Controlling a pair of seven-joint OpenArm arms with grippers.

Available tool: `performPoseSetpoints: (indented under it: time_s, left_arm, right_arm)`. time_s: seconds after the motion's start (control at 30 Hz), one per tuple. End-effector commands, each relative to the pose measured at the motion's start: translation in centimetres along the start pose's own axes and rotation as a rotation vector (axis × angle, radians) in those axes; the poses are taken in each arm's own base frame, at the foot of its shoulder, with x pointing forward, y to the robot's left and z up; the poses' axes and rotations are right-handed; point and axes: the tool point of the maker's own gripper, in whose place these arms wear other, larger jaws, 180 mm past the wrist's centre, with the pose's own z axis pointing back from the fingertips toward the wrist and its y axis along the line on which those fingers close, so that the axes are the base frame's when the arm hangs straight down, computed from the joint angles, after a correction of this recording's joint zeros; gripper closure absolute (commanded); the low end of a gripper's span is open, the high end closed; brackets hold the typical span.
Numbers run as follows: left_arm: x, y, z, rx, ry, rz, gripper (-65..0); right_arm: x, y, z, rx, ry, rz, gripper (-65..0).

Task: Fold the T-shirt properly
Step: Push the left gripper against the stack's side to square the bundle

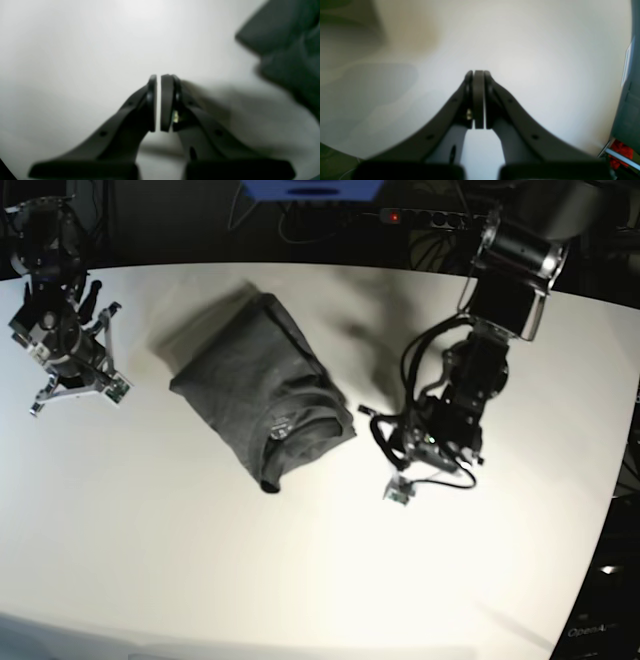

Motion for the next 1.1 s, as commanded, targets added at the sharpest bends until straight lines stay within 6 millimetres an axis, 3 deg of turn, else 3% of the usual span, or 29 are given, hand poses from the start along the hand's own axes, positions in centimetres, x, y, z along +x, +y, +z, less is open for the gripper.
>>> performPoseSetpoints:
  time_s: [0.0,0.1,0.33,0.7,0.8,0.93,1.07]
  left_arm:
    - [2.1,-0.9,0.9,-0.008,-0.054,-0.032,-3.3]
    - [0.9,-2.6,0.4,-0.027,-0.017,-0.076,-3.3]
    - [0.4,-3.0,-0.1,-0.039,0.0,-0.08,-3.3]
    - [-0.1,-7.3,-4.5,-0.127,0.026,-0.051,-3.3]
    - [-0.5,-9.2,-5.0,-0.143,0.036,-0.105,-3.3]
    - [-0.2,-11.6,-5.3,-0.174,0.043,-0.133,-3.3]
    - [1.6,-13.3,-5.8,-0.204,-0.009,-0.126,-3.3]
  right_arm:
    - [0.4,-1.2,0.4,-0.036,-0.014,0.007,-0.6]
    - [0.4,-1.3,0.4,-0.037,-0.013,0.006,-0.6]
    - [0.3,-1.2,0.4,-0.035,-0.013,0.005,-0.6]
    - [0.2,-1.0,0.4,-0.031,-0.011,0.007,-0.6]
    - [0.3,-1.0,0.4,-0.032,-0.012,0.007,-0.6]
    - [0.4,-1.2,0.4,-0.036,-0.013,0.006,-0.6]
    - [0.3,-1.2,0.4,-0.036,-0.011,0.006,-0.6]
